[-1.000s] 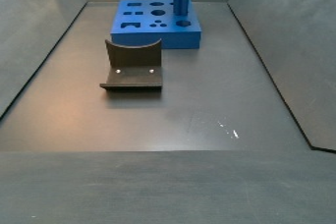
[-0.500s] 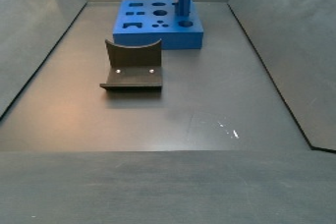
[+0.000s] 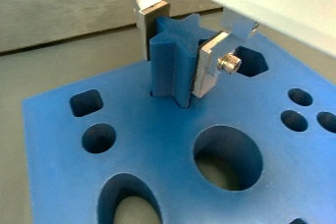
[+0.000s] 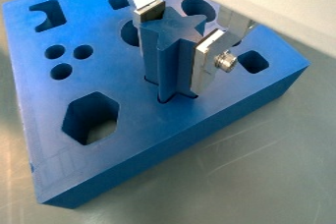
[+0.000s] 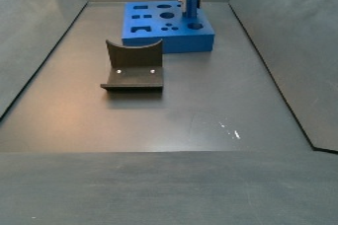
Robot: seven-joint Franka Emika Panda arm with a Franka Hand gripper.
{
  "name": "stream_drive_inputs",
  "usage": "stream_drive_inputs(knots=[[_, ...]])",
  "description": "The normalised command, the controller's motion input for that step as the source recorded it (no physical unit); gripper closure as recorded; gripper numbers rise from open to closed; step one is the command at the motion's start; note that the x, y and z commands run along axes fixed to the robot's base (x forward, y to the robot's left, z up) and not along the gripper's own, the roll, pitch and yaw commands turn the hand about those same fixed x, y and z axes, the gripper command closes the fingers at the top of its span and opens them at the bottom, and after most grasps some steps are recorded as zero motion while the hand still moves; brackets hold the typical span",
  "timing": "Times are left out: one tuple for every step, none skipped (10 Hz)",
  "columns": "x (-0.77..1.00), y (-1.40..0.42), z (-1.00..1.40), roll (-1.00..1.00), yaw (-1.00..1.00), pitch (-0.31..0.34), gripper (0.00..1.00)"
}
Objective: Insert the star object.
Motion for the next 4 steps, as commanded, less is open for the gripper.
stream_drive_inputs(knots=[[-0.18,0.27,-0.34,-0.01,-0.1,0.0,1.0],[0.0,0.14,-0.07,-0.13,0.0,-0.031,1.0],[0.0,0.03,0.0,-0.02,0.0,0.0,1.0],[0.0,0.0,0.0,0.0,0.0,0.0,1.0]])
